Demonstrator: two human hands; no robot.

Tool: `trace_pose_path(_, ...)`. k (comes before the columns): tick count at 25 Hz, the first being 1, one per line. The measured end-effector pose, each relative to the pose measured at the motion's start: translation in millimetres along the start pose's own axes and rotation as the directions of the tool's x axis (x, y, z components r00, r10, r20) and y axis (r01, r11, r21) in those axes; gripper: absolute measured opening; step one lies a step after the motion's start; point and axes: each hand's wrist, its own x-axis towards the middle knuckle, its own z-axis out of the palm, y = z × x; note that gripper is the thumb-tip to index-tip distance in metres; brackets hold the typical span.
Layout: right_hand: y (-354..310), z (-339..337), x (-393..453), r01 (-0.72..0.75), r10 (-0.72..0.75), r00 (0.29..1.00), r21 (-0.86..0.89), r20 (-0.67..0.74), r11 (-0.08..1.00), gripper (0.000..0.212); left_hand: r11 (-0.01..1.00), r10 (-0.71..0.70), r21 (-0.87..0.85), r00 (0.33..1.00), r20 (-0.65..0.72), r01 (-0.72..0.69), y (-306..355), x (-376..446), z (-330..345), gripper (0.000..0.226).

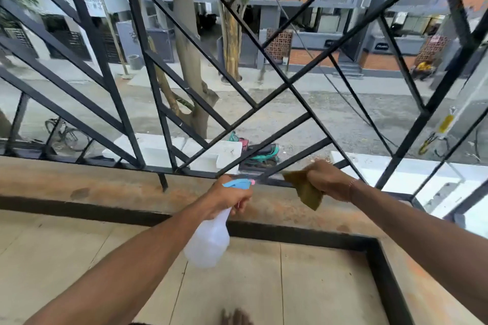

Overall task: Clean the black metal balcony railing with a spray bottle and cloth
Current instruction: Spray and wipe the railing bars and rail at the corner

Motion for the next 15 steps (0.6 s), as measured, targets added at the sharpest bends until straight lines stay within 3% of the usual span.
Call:
trace_pose_path(2, 13, -2, 1, -0.014, 0.015, 1.0, 0.032, -0.023, 0.999, 0.032, 0.999, 0.005, -0.032, 1.0, -0.018, -0.006, -5, 8, 4, 0.015)
trace_pose_path(5, 16, 12, -6, -0.018, 0.03, 0.999, 0.282, -0.038, 0.959, 0.038, 0.988, -0.018, -0.155, 0.997, -0.078, 0.006, -6, 24, 6, 0.01)
trace_pose_path(9, 17, 29, -15, 0.007, 0.057, 0.988, 0.404, -0.147, 0.915, 0.018, 0.985, -0.028, -0.174, 0.996, -0.081, 0.013, -6, 39, 12, 0.005)
trace_pose_path(11, 8, 22, -18, 0.035, 0.081, 0.973, 0.485, -0.217, 0.874, 0.019, 0.988, -0.022, -0.151, 0.996, -0.089, 0.008, -7, 42, 13, 0.004)
trace_pose_path(13, -6, 8, -21, 0.134, 0.017, 0.916, 0.346, -0.4, 0.929, 0.025, 0.986, -0.021, -0.167, 0.996, -0.091, 0.005, -8, 44, 14, 0.005)
trace_pose_path(15, -18, -2, -21, 0.26, -0.25, 0.784, -0.065, -0.567, 0.963, 0.033, 0.98, -0.023, -0.198, 0.996, -0.083, 0.006, -7, 44, 16, 0.009)
